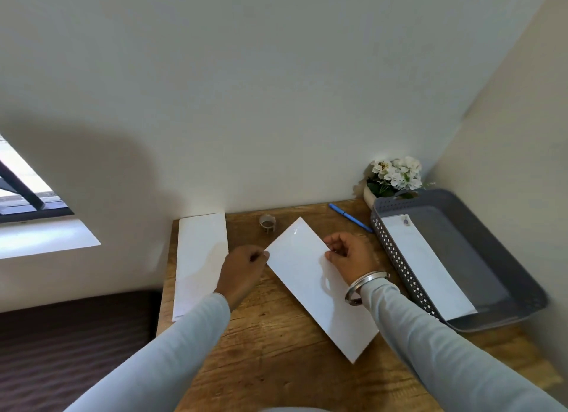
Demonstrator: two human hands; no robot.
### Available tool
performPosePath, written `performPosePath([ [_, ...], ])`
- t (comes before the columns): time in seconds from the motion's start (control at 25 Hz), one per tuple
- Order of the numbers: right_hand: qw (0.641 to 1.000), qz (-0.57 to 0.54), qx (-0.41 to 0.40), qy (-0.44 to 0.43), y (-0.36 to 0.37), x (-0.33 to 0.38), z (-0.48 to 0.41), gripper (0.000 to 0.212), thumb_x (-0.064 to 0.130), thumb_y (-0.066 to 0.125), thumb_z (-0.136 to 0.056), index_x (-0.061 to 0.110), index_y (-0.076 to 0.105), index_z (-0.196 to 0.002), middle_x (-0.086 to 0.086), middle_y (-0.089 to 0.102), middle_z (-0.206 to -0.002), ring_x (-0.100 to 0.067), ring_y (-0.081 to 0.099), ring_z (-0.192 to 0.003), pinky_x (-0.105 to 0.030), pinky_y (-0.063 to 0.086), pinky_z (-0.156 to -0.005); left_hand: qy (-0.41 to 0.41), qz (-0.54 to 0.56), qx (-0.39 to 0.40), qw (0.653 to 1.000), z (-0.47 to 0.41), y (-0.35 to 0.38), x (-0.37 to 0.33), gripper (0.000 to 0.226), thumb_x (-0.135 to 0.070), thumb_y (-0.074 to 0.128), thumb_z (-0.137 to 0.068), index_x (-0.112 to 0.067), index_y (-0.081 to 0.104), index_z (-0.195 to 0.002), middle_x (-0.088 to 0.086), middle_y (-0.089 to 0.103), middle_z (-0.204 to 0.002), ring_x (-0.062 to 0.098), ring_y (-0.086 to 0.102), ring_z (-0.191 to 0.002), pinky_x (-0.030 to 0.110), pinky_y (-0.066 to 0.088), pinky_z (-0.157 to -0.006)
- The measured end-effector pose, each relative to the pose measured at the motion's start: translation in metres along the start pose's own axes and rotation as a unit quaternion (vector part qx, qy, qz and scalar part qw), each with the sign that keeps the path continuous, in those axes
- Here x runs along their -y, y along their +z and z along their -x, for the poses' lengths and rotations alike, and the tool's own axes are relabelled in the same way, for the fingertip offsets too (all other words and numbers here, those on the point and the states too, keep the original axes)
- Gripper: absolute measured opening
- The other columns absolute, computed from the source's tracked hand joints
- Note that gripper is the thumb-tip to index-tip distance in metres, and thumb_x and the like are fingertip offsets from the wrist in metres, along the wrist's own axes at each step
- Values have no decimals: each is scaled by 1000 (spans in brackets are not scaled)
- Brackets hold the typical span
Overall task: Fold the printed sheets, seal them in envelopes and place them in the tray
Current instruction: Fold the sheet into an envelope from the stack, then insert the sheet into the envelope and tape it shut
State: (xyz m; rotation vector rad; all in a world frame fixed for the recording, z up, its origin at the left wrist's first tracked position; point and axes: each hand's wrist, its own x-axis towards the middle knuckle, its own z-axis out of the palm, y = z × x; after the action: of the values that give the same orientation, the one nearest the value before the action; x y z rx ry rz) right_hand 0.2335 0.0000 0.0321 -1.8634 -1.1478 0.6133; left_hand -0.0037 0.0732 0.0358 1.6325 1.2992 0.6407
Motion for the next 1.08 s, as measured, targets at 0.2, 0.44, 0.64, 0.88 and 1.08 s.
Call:
performPosePath([
  [0.2,995,96,29,15,5,-24,5,34,2,70,-79,34,66,-87,13,69,-85,-4,64,-81,-22,51,-76,23,-201,23,979,1,19,24,26,-40,55,-99,-29,61,-76,-10,64,-76,11,61,-72,26,53,-70],
  [0.44,980,183,75,7,9,-34,9,26,8,67,-82,29,69,-97,12,69,-89,-8,65,-83,-28,54,-78,58,-345,21,936,4,23,30,29,-44,56,-96,-28,53,-71,-9,57,-72,11,58,-69,26,53,-68],
  [0.64,968,235,83,-24,12,-37,7,24,9,66,-82,27,69,-98,10,68,-92,-10,62,-83,-33,56,-78,107,-315,51,942,3,24,38,7,-35,57,-98,-31,60,-102,-8,65,-115,12,59,-98,29,54,-88],
  [0.88,911,369,129,-129,35,-21,2,39,5,59,-83,19,68,-119,-2,64,-122,-27,58,-111,-39,48,-97,230,-386,100,888,9,24,57,39,-19,61,-97,-22,60,-136,-3,57,-142,20,49,-132,32,42,-108],
  [1.08,848,411,259,-214,76,4,16,50,21,58,-88,15,51,-137,-5,51,-141,-30,47,-126,-44,40,-104,235,-394,103,883,13,20,60,46,-24,83,-79,-21,70,-122,1,70,-121,20,66,-108,31,56,-87],
])
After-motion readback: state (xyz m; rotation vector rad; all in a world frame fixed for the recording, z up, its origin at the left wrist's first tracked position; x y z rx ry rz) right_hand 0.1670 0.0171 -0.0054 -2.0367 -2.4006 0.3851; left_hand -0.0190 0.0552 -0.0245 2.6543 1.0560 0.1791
